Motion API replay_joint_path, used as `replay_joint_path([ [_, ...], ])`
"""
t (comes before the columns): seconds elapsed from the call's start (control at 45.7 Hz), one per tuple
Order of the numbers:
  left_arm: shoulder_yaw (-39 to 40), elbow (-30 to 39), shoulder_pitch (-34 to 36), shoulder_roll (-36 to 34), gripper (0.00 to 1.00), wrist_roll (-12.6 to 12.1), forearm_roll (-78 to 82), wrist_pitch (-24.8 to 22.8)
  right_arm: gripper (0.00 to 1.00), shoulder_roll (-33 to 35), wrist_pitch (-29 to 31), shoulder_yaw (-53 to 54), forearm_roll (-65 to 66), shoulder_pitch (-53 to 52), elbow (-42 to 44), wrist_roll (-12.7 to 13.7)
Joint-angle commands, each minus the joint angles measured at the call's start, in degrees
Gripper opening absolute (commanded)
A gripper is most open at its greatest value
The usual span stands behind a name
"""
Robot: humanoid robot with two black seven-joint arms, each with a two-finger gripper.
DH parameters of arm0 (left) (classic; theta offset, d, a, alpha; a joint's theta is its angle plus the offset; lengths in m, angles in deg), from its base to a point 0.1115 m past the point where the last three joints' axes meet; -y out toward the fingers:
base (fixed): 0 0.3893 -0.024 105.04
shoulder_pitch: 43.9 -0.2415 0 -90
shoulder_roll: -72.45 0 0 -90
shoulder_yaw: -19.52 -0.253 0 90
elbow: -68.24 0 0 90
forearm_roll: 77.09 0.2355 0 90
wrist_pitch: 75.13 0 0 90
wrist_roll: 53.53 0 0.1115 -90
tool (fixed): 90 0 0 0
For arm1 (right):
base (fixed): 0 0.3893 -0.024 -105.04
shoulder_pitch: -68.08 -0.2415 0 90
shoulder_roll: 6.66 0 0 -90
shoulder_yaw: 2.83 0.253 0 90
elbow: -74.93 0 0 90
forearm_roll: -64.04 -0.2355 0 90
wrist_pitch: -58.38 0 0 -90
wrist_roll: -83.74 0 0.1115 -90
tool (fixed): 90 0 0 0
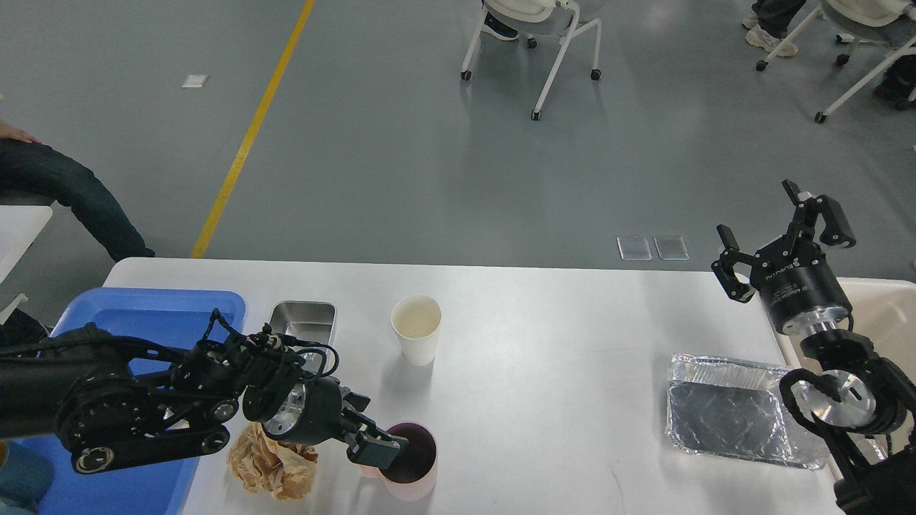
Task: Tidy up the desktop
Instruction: 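Grasp the pink mug with the left gripper and lift it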
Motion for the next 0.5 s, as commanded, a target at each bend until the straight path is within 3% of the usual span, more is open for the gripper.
replay_joint_path([
  [0.0, -0.4, -1.2, 0.3, 0.9, 0.95, -0.2, 0.0, -0.1, 1.00, 0.2, 0.0, 0.2, 0.0, 0.2, -0.1, 0.0],
  [0.197, -3.1, -3.0, 0.2, 3.5, 0.88, -0.9, 2.5, 0.0, 1.00, 0.2, 0.0, 0.5, 0.0, 0.2, -0.1, 0.0],
  [0.481, -5.8, -7.1, 0.1, 7.6, 0.50, -2.0, 2.7, -0.2, 1.00, 0.2, 0.0, 0.7, 0.0, 0.2, -0.6, 0.0],
])
